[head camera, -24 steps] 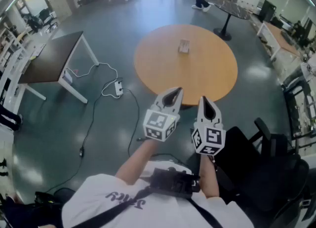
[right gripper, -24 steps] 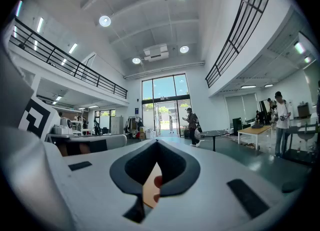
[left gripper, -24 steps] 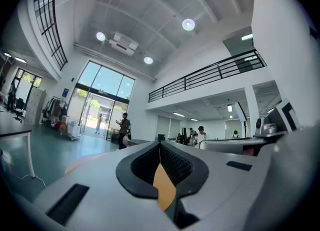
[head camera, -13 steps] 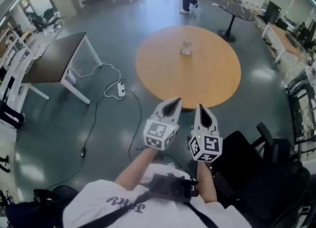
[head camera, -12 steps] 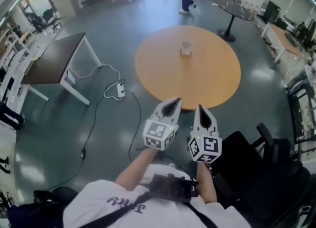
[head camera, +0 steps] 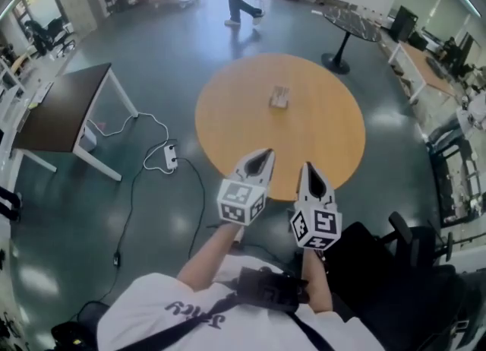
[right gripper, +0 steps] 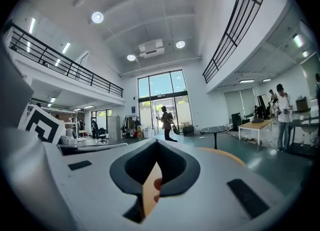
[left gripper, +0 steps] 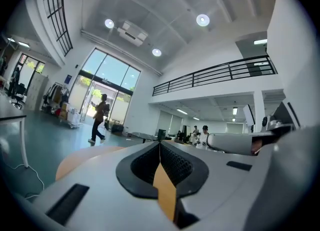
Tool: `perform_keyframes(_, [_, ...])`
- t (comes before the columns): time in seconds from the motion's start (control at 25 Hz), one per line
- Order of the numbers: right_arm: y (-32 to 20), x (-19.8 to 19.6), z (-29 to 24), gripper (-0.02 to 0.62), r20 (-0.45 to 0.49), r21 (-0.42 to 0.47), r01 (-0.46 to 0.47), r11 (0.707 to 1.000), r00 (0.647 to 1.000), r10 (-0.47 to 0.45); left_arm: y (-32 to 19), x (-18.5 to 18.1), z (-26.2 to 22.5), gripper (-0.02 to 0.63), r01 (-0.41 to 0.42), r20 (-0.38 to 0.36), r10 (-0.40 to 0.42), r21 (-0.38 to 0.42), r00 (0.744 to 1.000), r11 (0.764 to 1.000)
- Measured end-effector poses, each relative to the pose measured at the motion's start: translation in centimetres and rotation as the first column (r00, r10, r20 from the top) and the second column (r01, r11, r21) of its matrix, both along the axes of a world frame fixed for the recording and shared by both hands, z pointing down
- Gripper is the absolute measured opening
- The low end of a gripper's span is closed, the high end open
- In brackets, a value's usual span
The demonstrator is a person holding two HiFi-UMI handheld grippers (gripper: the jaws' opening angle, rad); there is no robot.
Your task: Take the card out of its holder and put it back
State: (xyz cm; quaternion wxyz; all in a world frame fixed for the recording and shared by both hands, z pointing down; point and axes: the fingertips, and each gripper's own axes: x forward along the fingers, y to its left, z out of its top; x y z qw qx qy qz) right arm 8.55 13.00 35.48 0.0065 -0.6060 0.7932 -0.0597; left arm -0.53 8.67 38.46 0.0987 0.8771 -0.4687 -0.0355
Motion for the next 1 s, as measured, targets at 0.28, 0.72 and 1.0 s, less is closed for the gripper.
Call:
perform_keyframes(0.28, [-6.5, -3.0, -0.3, 0.02, -0.027, 0.004, -0.043, 0.999, 0.999, 0.044, -6.1, -2.0, -2.1, 0.011, -0.053, 0.038, 0.049, 0.097, 0.998, 0.994])
perform_keyframes(0.72, [-11.8, -2.7, 1.7, 0.02, -0.051, -0.031, -0.09, 0.995, 0.995, 0.088, -11.4, -1.0, 0.7, 0.009, -0.16, 0.09, 0.152, 0.096, 0.984, 0.982])
perform_keyframes(1.0, [-15.7, -0.3, 5.4, 0.02, -0.053, -0.105, -0.119, 0.987, 0.992, 0.114, -15.9, -0.7, 4.4, 0.009, -0.186, 0.11, 0.185, -0.001, 0.977, 0.983])
